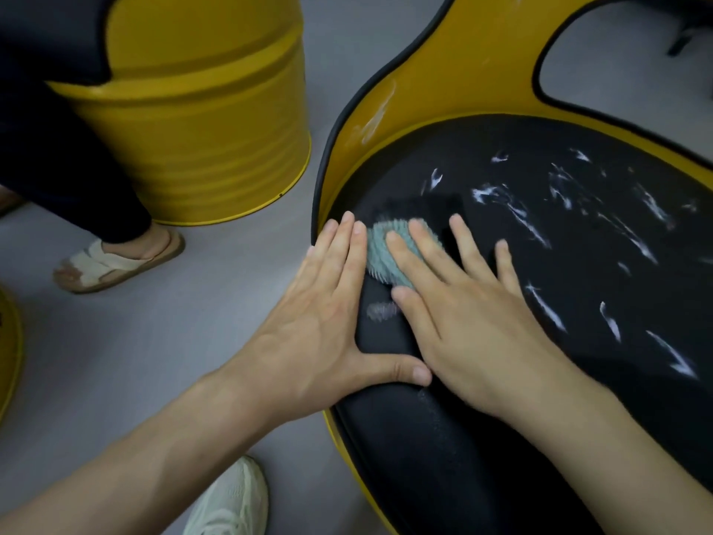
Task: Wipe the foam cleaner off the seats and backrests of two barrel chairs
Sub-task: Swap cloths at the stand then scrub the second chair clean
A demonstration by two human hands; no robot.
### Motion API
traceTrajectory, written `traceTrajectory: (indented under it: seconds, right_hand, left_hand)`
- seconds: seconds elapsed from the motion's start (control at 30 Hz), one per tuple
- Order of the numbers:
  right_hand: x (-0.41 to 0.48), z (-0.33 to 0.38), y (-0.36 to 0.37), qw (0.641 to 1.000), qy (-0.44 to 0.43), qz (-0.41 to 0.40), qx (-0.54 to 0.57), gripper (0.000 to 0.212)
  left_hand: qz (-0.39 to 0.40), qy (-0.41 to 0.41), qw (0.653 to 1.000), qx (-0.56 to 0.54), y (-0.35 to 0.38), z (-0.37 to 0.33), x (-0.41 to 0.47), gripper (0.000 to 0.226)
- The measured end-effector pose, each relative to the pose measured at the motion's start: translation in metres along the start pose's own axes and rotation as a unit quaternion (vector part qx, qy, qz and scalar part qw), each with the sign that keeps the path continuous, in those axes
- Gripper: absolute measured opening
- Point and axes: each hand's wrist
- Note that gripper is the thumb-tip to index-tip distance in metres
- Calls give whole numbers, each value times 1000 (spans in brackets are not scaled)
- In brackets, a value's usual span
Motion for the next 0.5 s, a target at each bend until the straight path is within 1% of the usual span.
traceTrajectory:
  seconds: [0.1,0.17,0.27,0.4,0.5]
  right_hand:
    - [-46,-1,12,1000,-6,5,8,58]
    - [-58,-1,11,1000,3,22,17,58]
    - [-36,0,5,1000,4,19,2,60]
    - [23,5,-5,1000,10,-15,16,58]
    - [38,7,-4,1000,14,-23,16,60]
  left_hand:
    - [6,-2,1000,5,-1,-1,0,146]
    - [6,-4,1000,6,-1,-1,1,147]
    - [7,-2,1000,-1,-2,-1,0,145]
    - [5,-1,1000,-6,-2,-1,1,143]
    - [6,0,1000,-15,-2,-3,2,143]
Point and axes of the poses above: each hand's wrist, its own x-axis towards the middle knuckle, its own y-axis out of the palm, z = x × y, and after that the axes turned 3 degrees about z, right-handed
